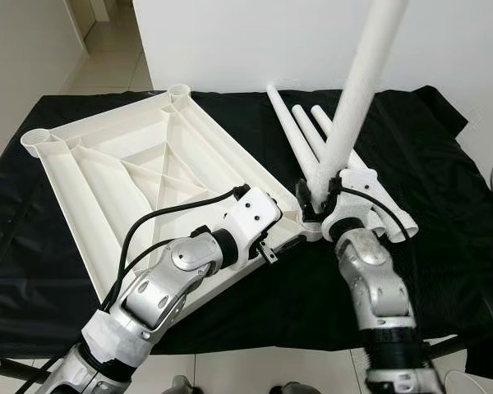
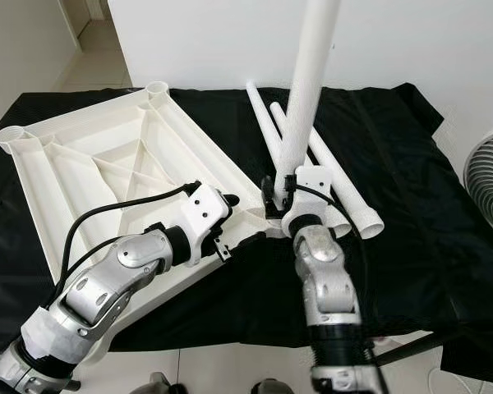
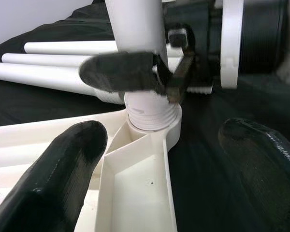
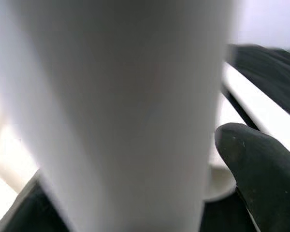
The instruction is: Building children table
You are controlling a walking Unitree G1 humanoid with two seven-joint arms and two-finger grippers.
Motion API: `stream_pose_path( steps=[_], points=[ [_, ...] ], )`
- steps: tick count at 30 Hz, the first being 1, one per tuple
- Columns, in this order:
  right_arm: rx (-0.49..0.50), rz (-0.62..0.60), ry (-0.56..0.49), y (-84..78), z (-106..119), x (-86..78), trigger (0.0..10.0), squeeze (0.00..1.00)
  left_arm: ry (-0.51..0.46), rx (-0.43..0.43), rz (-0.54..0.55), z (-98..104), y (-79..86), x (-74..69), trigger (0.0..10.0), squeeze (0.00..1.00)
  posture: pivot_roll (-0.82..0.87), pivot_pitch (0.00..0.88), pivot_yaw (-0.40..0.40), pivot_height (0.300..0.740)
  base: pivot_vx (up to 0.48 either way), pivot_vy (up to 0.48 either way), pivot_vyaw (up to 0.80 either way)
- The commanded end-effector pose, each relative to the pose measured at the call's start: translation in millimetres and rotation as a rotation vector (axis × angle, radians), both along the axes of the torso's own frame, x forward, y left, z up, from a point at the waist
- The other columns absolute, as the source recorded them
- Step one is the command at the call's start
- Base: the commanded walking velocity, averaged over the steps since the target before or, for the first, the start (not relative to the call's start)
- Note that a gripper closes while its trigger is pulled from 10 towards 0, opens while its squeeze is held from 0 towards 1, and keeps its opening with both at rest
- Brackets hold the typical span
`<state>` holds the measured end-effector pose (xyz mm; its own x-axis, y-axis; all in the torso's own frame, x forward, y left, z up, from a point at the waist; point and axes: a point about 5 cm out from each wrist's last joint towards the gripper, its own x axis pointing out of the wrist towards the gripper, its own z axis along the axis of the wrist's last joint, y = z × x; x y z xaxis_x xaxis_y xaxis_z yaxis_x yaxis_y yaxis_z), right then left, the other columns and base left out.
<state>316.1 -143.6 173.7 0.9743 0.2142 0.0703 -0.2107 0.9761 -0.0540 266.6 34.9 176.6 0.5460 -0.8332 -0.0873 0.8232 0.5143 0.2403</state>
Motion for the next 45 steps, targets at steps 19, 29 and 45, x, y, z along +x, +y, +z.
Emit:
stream_pose_path(
  steps=[19, 29, 45],
  points=[
    [-0.244, 0.475, 0.036, -8.0, -10, 10.7, 0.0, 0.00, 0.008, 0.014, -0.083, 1, -2.6, -2.1, 10.0, 0.00, -0.13, 0.046, 0.028, 0.740, 0.000, 0.000, 0.00],
    [-0.251, 0.470, 0.045, -17.0, -12, 13.8, 0.0, 0.00, 0.008, 0.012, -0.078, 1, -2.4, -1.8, 10.0, 0.00, -0.13, 0.046, 0.028, 0.740, 0.000, 0.000, 0.00],
    [-0.020, 0.081, 0.091, -8.3, -16, 11.1, 10.0, 0.00, 0.013, 0.011, -0.091, 2, -3.9, -1.7, 10.0, 0.00, -0.15, 0.061, 0.040, 0.740, 0.000, 0.000, 0.00]
  ],
)
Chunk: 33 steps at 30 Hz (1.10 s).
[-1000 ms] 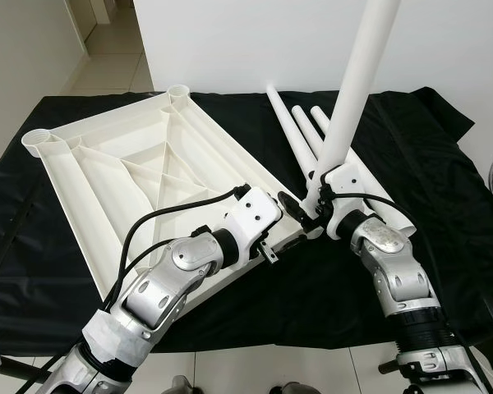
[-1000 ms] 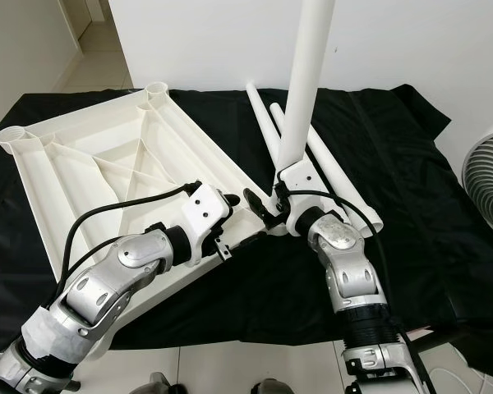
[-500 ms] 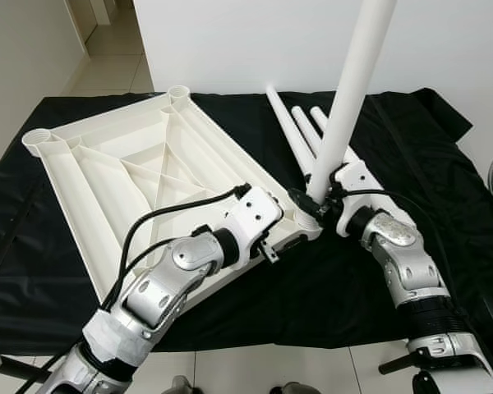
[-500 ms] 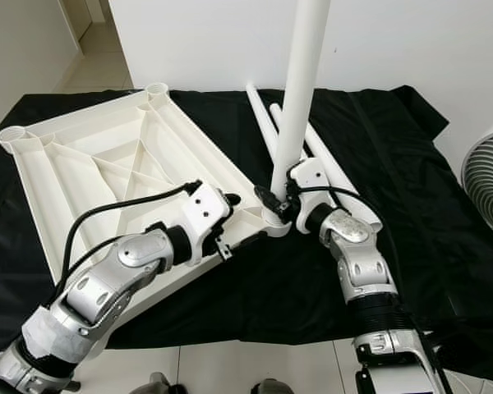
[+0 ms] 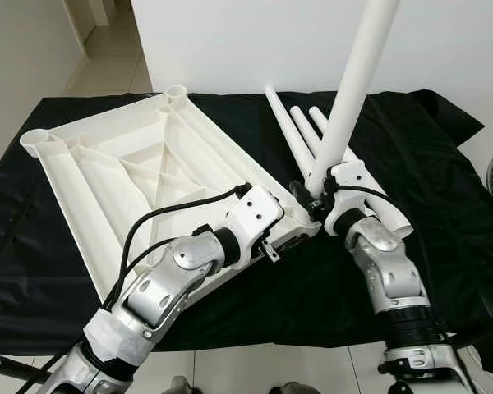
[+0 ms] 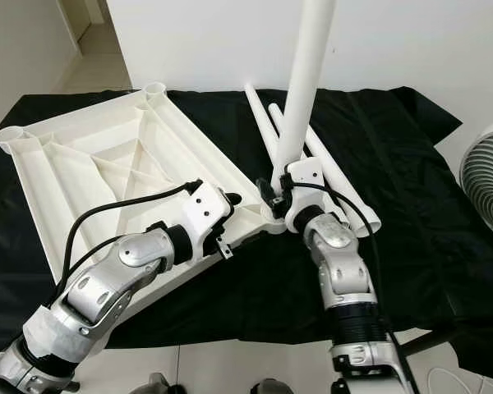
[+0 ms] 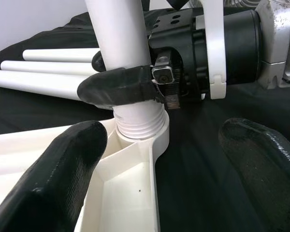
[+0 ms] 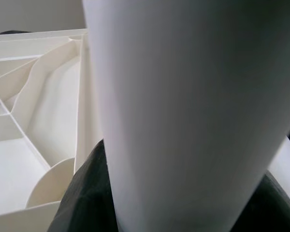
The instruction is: Building children table
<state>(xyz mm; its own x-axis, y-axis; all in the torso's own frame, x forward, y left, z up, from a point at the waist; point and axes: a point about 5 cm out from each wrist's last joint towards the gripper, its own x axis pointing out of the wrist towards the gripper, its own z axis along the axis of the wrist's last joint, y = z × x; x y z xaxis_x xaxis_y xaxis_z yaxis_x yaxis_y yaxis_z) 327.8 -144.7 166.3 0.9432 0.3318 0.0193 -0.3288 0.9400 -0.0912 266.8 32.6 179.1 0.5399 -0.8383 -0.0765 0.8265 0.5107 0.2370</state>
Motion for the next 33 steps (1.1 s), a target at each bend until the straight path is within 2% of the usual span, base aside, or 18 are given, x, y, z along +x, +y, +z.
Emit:
stream_pose_path(
  steps=[1, 3, 4, 5, 6, 8, 17, 18, 22, 26, 29, 30, 33],
  points=[
    [0.035, -0.101, 0.048, -4.7, -9, -2.6, 10.0, 0.00, 0.015, 0.021, -0.085, -1, -2.1, -2.0, 10.0, 0.00, -0.15, 0.061, 0.038, 0.740, 0.000, 0.000, 0.00],
    [0.035, -0.101, 0.048, -4.7, -9, -2.6, 10.0, 0.00, 0.015, 0.021, -0.085, -1, -2.1, -2.0, 10.0, 0.00, -0.15, 0.061, 0.038, 0.740, 0.000, 0.000, 0.00],
    [0.034, -0.165, 0.038, -0.7, -9, -6.3, 10.0, 0.00, 0.015, 0.020, -0.088, -1, -2.5, -2.5, 10.0, 0.00, -0.15, 0.062, 0.040, 0.740, 0.000, 0.000, 0.00],
    [0.034, -0.165, 0.038, -0.7, -9, -6.3, 10.0, 0.00, 0.015, 0.020, -0.088, -1, -2.5, -2.5, 10.0, 0.00, -0.15, 0.062, 0.040, 0.740, 0.000, 0.000, 0.00],
    [0.037, -0.234, 0.026, 4.2, -8, -11.7, 10.0, 0.00, 0.016, 0.020, -0.090, -1, -2.9, -3.2, 10.0, 0.00, -0.15, 0.063, 0.041, 0.740, 0.000, 0.000, 0.00],
    [0.040, -0.280, 0.019, 7.1, -7, -15.6, 10.0, 0.00, 0.016, 0.020, -0.092, -1, -3.1, -3.7, 10.0, 0.00, -0.15, 0.063, 0.041, 0.740, 0.000, 0.000, 0.00],
    [0.070, -0.310, 0.014, 19.6, -5, -26.3, 10.0, 0.00, 0.020, 0.018, -0.094, -1, -3.4, -3.9, 10.0, 0.00, -0.15, 0.065, 0.037, 0.740, 0.000, 0.000, 0.00],
    [0.074, -0.298, 0.009, 17.3, -3, -23.5, 10.0, 1.00, 0.021, 0.017, -0.095, -1, -3.4, -4.2, 10.0, 0.00, -0.15, 0.064, 0.036, 0.740, 0.000, 0.000, 0.00],
    [0.077, -0.289, 0.006, 15.4, -2, -21.4, 10.0, 1.00, 0.022, 0.017, -0.096, -2, -3.5, -4.4, 10.0, 0.00, -0.15, 0.064, 0.036, 0.740, 0.000, 0.000, 0.00],
    [0.088, -0.199, -0.024, 5.9, 6, -10.4, 10.0, 1.00, 0.022, 0.018, -0.098, -2, -4.1, -5.1, 10.0, 0.00, -0.15, 0.059, 0.033, 0.740, 0.000, 0.000, 0.00],
    [0.091, -0.168, -0.021, 4.3, 8, -8.7, 10.0, 1.00, 0.022, 0.017, -0.099, -2, -4.5, -5.4, 10.0, 0.00, -0.15, 0.059, 0.033, 0.740, 0.000, 0.000, 0.00],
    [0.082, -0.099, -0.005, 7.0, 7, -8.2, 10.0, 0.00, 0.022, 0.017, -0.099, -2, -4.6, -5.3, 10.0, 0.00, -0.15, 0.059, 0.033, 0.740, 0.000, 0.000, 0.00],
    [0.075, -0.049, 0.007, 9.1, 7, -8.1, 10.0, 0.00, 0.022, 0.016, -0.098, -2, -4.7, -5.2, 10.0, 0.00, -0.15, 0.059, 0.033, 0.740, 0.000, 0.000, 0.00]
  ],
)
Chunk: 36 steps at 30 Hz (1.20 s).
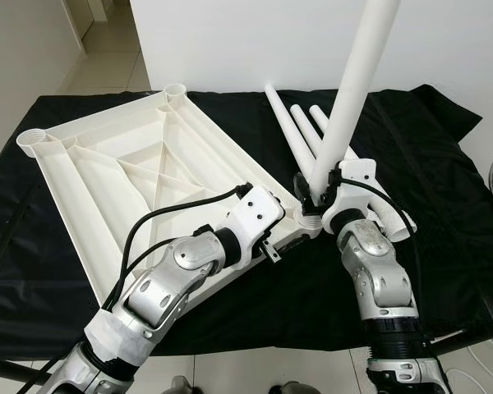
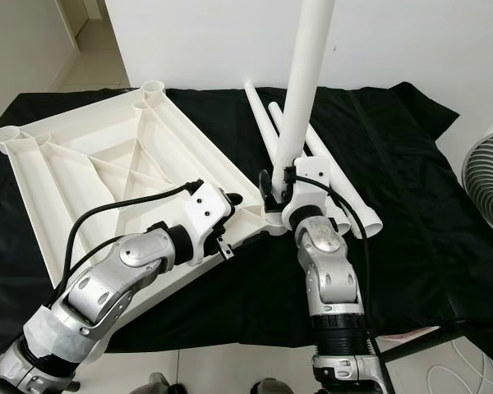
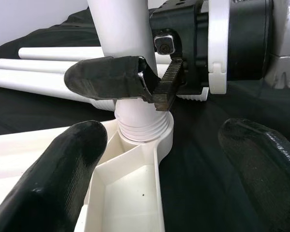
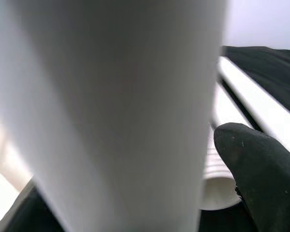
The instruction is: Building children table
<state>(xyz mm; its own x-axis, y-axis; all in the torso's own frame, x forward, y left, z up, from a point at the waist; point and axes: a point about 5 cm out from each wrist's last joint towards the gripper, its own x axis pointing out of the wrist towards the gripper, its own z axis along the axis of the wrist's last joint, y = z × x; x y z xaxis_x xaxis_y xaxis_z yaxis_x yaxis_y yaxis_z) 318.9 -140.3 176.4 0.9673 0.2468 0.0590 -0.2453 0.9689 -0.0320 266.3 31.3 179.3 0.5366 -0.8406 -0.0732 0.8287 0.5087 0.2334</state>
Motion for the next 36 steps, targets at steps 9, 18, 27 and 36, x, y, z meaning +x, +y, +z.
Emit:
stream_pose_path(
  steps=[9, 18, 27, 36],
  points=[
    [-0.020, 0.150, 0.028, 7.2, -4, 0.9, 10.0, 0.00, 0.020, 0.021, -0.094, -2, -3.5, -4.8, 10.0, 0.00, -0.15, 0.056, 0.029, 0.740, 0.000, 0.000, 0.00],
    [-0.127, 0.397, 0.008, 3.8, -10, 1.9, 10.0, 0.00, 0.016, 0.025, -0.095, -2, -2.7, -3.9, 10.0, 0.00, -0.14, 0.043, 0.039, 0.740, 0.000, 0.000, 0.00],
    [-0.204, 0.528, 0.033, -12.7, -17, 10.6, 4.9, 0.00, 0.048, 0.058, -0.065, -14, 9.6, -3.8, 10.0, 0.00, -0.14, 0.047, 0.044, 0.740, 0.000, 0.000, 0.00],
    [-0.220, 0.558, 0.057, -19.1, -22, 14.7, 0.0, 0.00, 0.064, 0.079, -0.046, -19, 18.6, -6.0, 10.0, 0.00, -0.12, 0.049, 0.040, 0.740, 0.000, 0.000, 0.00]
  ],
)
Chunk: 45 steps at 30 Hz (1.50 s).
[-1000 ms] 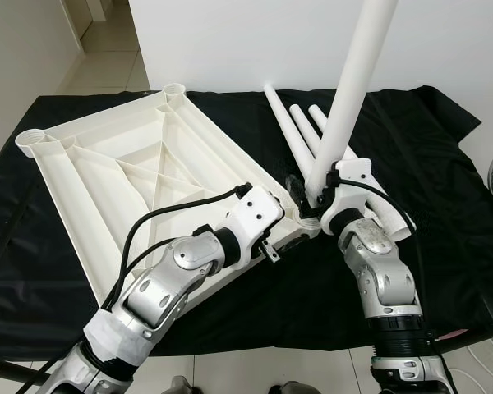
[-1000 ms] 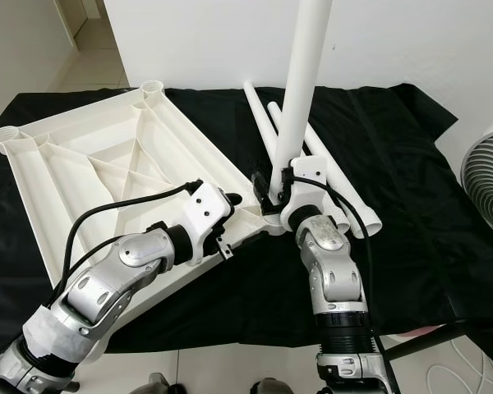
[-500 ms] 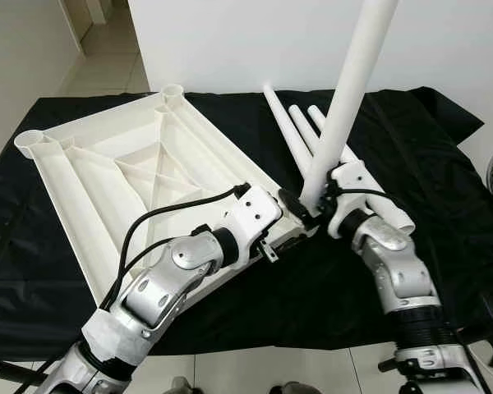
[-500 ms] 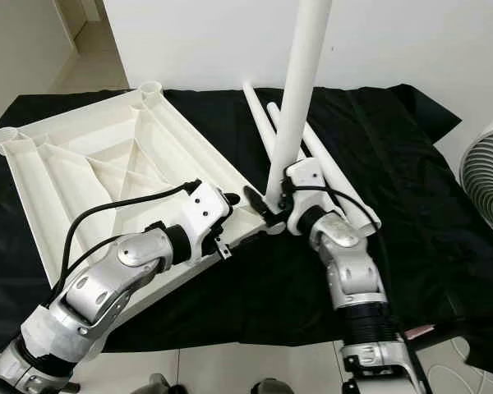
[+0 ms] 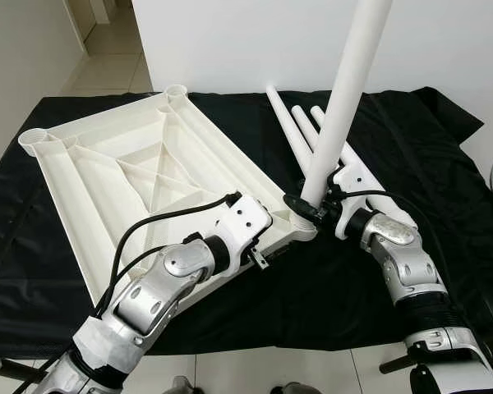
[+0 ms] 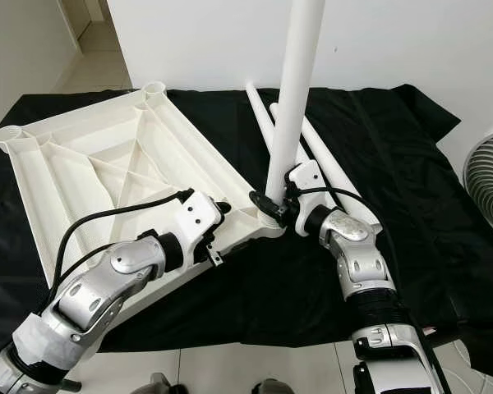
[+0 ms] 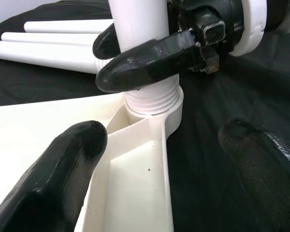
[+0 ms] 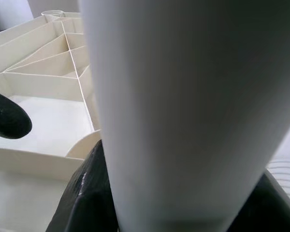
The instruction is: Building children table
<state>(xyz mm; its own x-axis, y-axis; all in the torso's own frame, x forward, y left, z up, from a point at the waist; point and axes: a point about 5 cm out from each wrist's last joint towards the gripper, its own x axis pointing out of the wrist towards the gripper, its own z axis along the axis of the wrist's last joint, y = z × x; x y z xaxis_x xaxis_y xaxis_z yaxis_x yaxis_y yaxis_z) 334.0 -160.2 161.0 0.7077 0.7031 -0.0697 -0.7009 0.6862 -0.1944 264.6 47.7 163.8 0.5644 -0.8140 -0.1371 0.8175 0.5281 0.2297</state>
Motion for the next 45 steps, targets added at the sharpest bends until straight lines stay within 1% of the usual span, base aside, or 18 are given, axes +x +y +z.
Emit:
stream_pose_path(
  steps=[1, 8, 9, 11, 12, 13, 15, 16, 19, 23, 26, 29, 31, 32, 36, 37, 44, 45],
  points=[
    [-0.019, 0.026, 0.030, -1.5, -8, 1.0, 0.0, 0.00, 0.033, 0.029, -0.085, -5, 4.2, -5.5, 10.0, 0.00, -0.12, 0.051, 0.040, 0.740, 0.000, 0.000, 0.00],
    [-0.007, 0.008, 0.036, -6.2, -12, 2.8, 0.0, 0.00, 0.040, 0.034, -0.083, -6, 6.3, -7.4, 10.0, 0.00, -0.12, 0.051, 0.040, 0.740, 0.000, 0.000, 0.00],
    [-0.006, -0.036, 0.044, -7.0, -14, 4.8, 10.0, 0.00, 0.042, 0.033, -0.080, -6, 6.8, -7.6, 10.0, 0.00, -0.11, 0.052, 0.038, 0.740, 0.000, 0.000, 0.00],
    [-0.006, -0.036, 0.044, -7.0, -14, 4.8, 10.0, 0.00, 0.042, 0.033, -0.080, -6, 6.8, -7.6, 10.0, 0.00, -0.11, 0.052, 0.038, 0.740, 0.000, 0.000, 0.00],
    [0.003, -0.180, 0.051, -7.2, -18, 7.5, 10.0, 0.00, 0.043, 0.028, -0.070, -6, 6.7, -7.2, 10.0, 0.00, -0.12, 0.053, 0.037, 0.740, 0.000, 0.000, 0.00],
    [0.003, -0.180, 0.051, -7.2, -18, 7.5, 10.0, 0.00, 0.043, 0.028, -0.070, -6, 6.7, -7.2, 10.0, 0.00, -0.12, 0.053, 0.037, 0.740, 0.000, 0.000, 0.00],
    [0.031, -0.323, 0.057, -9.3, -20, 9.3, 10.0, 0.00, 0.043, 0.023, -0.065, -6, 6.4, -7.0, 10.0, 0.00, -0.12, 0.054, 0.037, 0.740, 0.000, 0.000, 0.00],
    [0.031, -0.323, 0.057, -9.3, -20, 9.3, 10.0, 0.00, 0.043, 0.023, -0.065, -6, 6.4, -7.0, 10.0, 0.00, -0.12, 0.054, 0.037, 0.740, 0.000, 0.000, 0.00],
    [0.089, -0.451, 0.085, -11.1, -20, 9.5, 10.0, 0.00, 0.042, 0.020, -0.065, -6, 5.9, -7.1, 10.0, 0.00, -0.12, 0.055, 0.037, 0.740, 0.000, 0.000, 0.00],
    [0.150, -0.610, 0.037, -1.8, -15, 4.2, 10.0, 0.00, 0.042, 0.014, -0.069, -5, 4.0, -6.8, 10.0, 0.00, -0.13, 0.055, 0.040, 0.740, 0.000, 0.000, 0.00],
    [0.168, -0.645, 0.026, 2.9, -14, 2.1, 10.0, 0.00, 0.042, 0.012, -0.071, -4, 3.2, -6.9, 10.0, 0.00, -0.13, 0.055, 0.040, 0.740, 0.000, 0.000, 0.00],
    [0.201, -0.736, 0.009, 18.4, -13, -4.8, 10.0, 0.00, 0.039, 0.010, -0.079, -4, 1.1, -7.0, 10.0, 0.00, -0.13, 0.055, 0.040, 0.740, 0.000, 0.000, 0.00],
    [0.201, -0.736, 0.009, 18.4, -13, -4.8, 10.0, 0.00, 0.039, 0.010, -0.079, -4, 1.1, -7.0, 10.0, 0.00, -0.13, 0.055, 0.040, 0.740, 0.000, 0.000, 0.00],
    [0.200, -0.802, -0.004, 25.6, -12, -9.6, 10.0, 0.00, 0.036, 0.009, -0.082, -3, 0.1, -7.0, 10.0, 0.00, -0.13, 0.044, 0.038, 0.740, 0.000, 0.000, 0.00],
    [0.218, -0.820, -0.010, 38.5, -10, -14.6, 10.0, 0.00, 0.033, 0.006, -0.087, -3, -1.4, -6.8, 10.0, 0.00, -0.13, 0.036, 0.038, 0.740, 0.000, 0.000, 0.00],
    [0.229, -0.821, -0.012, 38.4, -9, -14.6, 10.0, 1.00, 0.032, 0.006, -0.088, -3, -2.0, -6.8, 10.0, 0.00, -0.13, 0.036, 0.036, 0.740, 0.000, 0.000, 0.00],
    [0.266, -0.754, -0.048, 29.8, 3, -9.0, 10.0, 1.00, 0.027, 0.006, -0.092, -2, -2.6, -6.7, 10.0, 0.00, -0.13, 0.031, 0.031, 0.740, 0.000, 0.000, 0.00],
    [0.280, -0.707, -0.024, 31.2, 3, -7.5, 10.0, 1.00, 0.026, 0.006, -0.091, -2, -2.7, -6.7, 10.0, 0.00, -0.13, 0.029, 0.030, 0.740, 0.000, 0.000, 0.00]
  ],
)
